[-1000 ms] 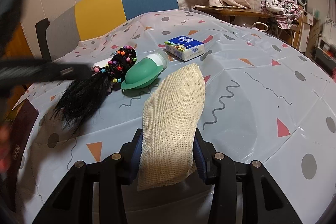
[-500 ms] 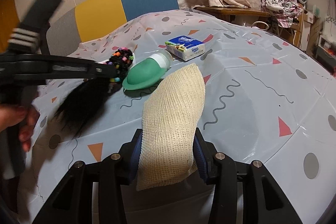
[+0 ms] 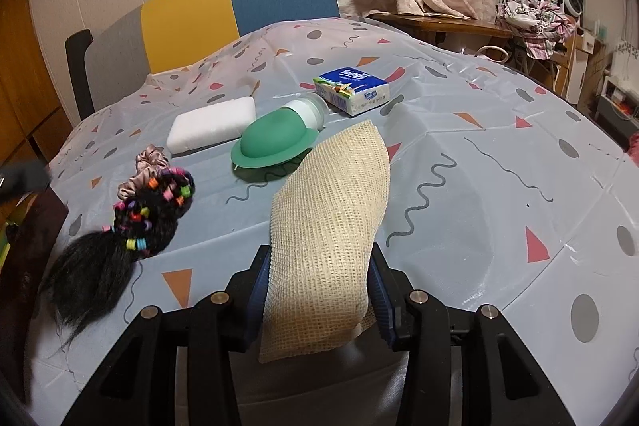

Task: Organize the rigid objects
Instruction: 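Grasp the black beaded hair extension with the left tool while the right holds the burlap pad, then carry the hair extension into the gold tray and open the left tool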

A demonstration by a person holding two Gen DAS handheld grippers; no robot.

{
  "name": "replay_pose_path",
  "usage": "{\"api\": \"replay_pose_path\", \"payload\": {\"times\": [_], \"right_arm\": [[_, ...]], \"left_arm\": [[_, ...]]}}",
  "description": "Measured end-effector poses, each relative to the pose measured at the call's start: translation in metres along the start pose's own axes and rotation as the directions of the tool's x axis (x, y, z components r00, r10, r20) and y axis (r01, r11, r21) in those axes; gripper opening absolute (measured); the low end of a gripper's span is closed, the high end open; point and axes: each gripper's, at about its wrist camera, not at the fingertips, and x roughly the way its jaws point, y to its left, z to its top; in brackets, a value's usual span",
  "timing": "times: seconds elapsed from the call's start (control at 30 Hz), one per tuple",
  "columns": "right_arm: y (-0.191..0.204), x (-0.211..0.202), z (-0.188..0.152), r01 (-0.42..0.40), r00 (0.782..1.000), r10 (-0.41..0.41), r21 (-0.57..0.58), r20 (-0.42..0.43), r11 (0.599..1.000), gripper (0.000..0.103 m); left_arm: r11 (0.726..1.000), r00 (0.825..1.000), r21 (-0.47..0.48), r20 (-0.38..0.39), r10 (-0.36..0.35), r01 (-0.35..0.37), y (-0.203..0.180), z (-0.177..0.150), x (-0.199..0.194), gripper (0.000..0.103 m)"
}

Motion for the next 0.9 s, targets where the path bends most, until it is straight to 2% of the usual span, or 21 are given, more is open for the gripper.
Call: {"api": "replay_pose_path", "payload": {"times": [0.03, 0.1, 0.13, 0.17, 0.27, 0.33, 0.4, 0.47, 0.53, 0.63, 0.9], "right_arm": [[0.001, 0.000, 0.000, 0.004, 1.000, -0.004, -0.003, -0.001, 1.000, 0.047], [0.001, 0.000, 0.000, 0.010, 1.000, -0.010, -0.009, -0.002, 1.000, 0.047], [0.002, 0.000, 0.000, 0.012, 1.000, -0.012, -0.011, -0.002, 1.000, 0.047], [0.002, 0.000, 0.000, 0.014, 1.000, -0.014, -0.012, -0.002, 1.000, 0.047], [0.002, 0.000, 0.000, 0.012, 1.000, -0.012, -0.010, -0.002, 1.000, 0.047], [0.002, 0.000, 0.000, 0.011, 1.000, -0.011, -0.009, -0.002, 1.000, 0.047], [0.002, 0.000, -0.001, 0.012, 1.000, -0.012, -0.011, -0.003, 1.000, 0.047], [0.002, 0.000, 0.000, 0.012, 1.000, -0.012, -0.011, -0.003, 1.000, 0.047], [0.002, 0.000, 0.000, 0.010, 1.000, -0.010, -0.010, -0.002, 1.000, 0.047], [0.003, 0.000, 0.000, 0.013, 1.000, -0.013, -0.012, -0.003, 1.000, 0.047], [0.005, 0.000, -0.001, 0.028, 1.000, -0.028, -0.026, -0.006, 0.999, 0.047]], "left_arm": [[1.000, 1.000, 0.012, 0.002, 0.010, -0.010, -0.001, -0.005, -0.001, 0.011], [1.000, 1.000, 0.020, -0.016, -0.001, 0.001, -0.004, -0.011, 0.003, 0.022], [1.000, 0.999, 0.012, -0.030, -0.013, 0.013, -0.004, -0.012, 0.008, 0.036], [1.000, 0.999, 0.006, -0.044, -0.018, 0.018, -0.006, -0.012, 0.016, 0.041], [0.999, 0.997, 0.024, -0.073, 0.025, -0.023, -0.014, -0.007, 0.043, 0.045], [0.998, 0.992, 0.045, -0.119, 0.036, -0.031, -0.019, -0.002, 0.070, 0.045], [0.994, 0.981, 0.075, -0.172, 0.088, -0.076, -0.021, -0.004, 0.093, 0.045], [0.991, 0.978, 0.089, -0.176, 0.114, -0.100, -0.021, -0.006, 0.101, 0.043], [0.991, 0.981, 0.094, -0.161, 0.105, -0.091, -0.022, -0.007, 0.096, 0.035], [0.997, 0.986, 0.059, -0.151, 0.067, -0.059, -0.016, -0.012, 0.083, 0.029], [0.995, 0.997, -0.079, -0.057, -0.058, 0.053, 0.002, -0.037, 0.016, 0.028]]}}
